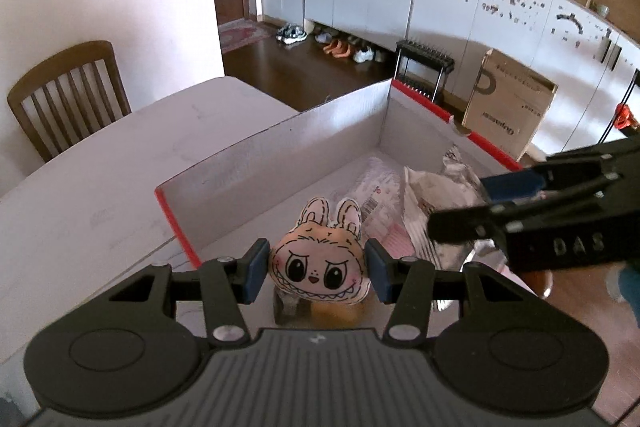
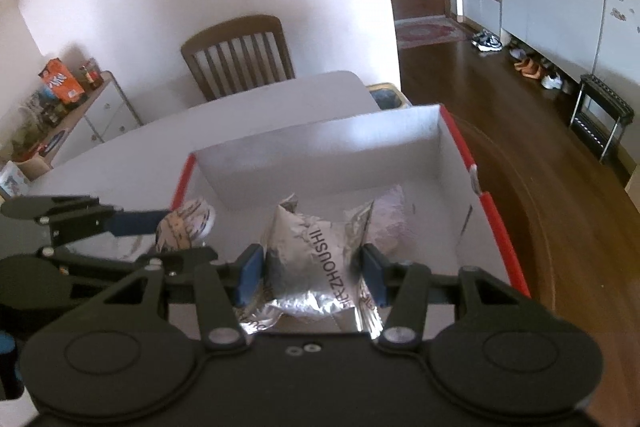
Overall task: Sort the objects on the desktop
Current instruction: 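Carry the bunny plush and silver foil bag over the red box with both tools, then open both tools to drop the bunny plush and foil bag into the box, then move both tools back over the items on the table, then grasp the pink binder clip with the right tool while the left tool grasps the white printed packet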
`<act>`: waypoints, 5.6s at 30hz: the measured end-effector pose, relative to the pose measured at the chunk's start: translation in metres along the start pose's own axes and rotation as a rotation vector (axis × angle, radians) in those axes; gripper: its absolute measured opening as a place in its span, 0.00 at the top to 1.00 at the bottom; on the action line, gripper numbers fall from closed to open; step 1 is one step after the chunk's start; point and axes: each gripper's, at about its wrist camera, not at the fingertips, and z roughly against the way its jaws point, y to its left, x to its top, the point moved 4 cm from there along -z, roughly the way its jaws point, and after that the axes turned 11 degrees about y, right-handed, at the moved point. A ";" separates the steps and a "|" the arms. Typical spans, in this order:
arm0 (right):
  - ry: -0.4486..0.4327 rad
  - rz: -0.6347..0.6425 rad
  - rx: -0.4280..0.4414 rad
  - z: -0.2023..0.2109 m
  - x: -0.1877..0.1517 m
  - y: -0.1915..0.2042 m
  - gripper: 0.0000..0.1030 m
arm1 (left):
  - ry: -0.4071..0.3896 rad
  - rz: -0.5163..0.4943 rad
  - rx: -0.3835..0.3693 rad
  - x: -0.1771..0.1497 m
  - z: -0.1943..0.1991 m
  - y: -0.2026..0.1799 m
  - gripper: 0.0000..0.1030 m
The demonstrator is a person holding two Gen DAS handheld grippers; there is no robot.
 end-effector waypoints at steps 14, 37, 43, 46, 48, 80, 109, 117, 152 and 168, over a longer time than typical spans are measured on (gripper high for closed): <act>0.093 -0.004 -0.022 -0.037 -0.003 -0.017 0.49 | 0.120 -0.059 0.033 0.032 -0.062 0.001 0.50; 0.227 0.002 -0.029 -0.081 -0.005 -0.026 0.48 | 0.313 -0.104 -0.008 0.048 -0.120 0.001 0.50; 0.235 -0.002 -0.023 -0.087 -0.003 -0.027 0.47 | 0.354 -0.093 -0.016 0.046 -0.127 0.004 0.50; 0.236 0.003 -0.014 -0.087 -0.002 -0.029 0.44 | 0.372 -0.089 -0.017 0.046 -0.129 0.005 0.50; 0.236 0.006 -0.015 -0.086 -0.002 -0.030 0.42 | 0.375 -0.090 -0.015 0.047 -0.129 0.002 0.50; 0.095 0.090 0.043 -0.018 -0.001 -0.016 0.21 | 0.107 0.073 -0.049 0.033 -0.027 0.007 0.31; -0.060 0.206 0.126 0.024 -0.032 0.080 0.07 | -0.107 0.246 -0.015 -0.091 0.104 0.055 0.31; -0.044 0.262 0.132 0.015 -0.048 0.136 0.07 | -0.125 0.274 0.021 -0.134 0.126 0.085 0.22; 0.050 0.329 0.057 -0.055 -0.104 0.277 0.07 | -0.019 0.329 0.071 -0.317 0.118 0.189 0.01; 0.082 0.383 0.014 -0.097 -0.123 0.331 0.08 | 0.049 0.338 0.127 -0.338 0.084 0.205 0.01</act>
